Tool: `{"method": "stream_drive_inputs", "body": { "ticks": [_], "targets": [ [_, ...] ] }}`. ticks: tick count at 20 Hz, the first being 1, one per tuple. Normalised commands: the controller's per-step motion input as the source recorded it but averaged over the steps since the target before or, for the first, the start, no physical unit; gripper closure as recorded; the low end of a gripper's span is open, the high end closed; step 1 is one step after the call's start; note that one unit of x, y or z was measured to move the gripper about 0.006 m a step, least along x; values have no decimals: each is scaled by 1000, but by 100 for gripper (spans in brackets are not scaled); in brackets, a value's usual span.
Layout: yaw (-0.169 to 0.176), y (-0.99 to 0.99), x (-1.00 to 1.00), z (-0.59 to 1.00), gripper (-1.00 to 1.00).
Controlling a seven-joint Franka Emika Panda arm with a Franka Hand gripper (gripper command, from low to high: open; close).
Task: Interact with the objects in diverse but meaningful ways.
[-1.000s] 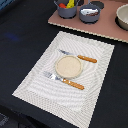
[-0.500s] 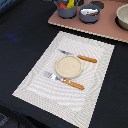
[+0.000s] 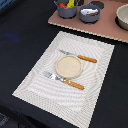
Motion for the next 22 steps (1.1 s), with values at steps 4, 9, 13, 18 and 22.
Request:
{"method": "stream_drive_inputs", "body": {
  "ticks": [4, 9, 13, 18, 22],
  "targets": [
    [21, -322, 352, 19, -100],
    [88, -438, 285, -18, -100],
    [68, -554, 351, -11, -100],
    [44, -518, 315, -38, -100],
    [18, -333, 264, -9, -100]
  ]
}}
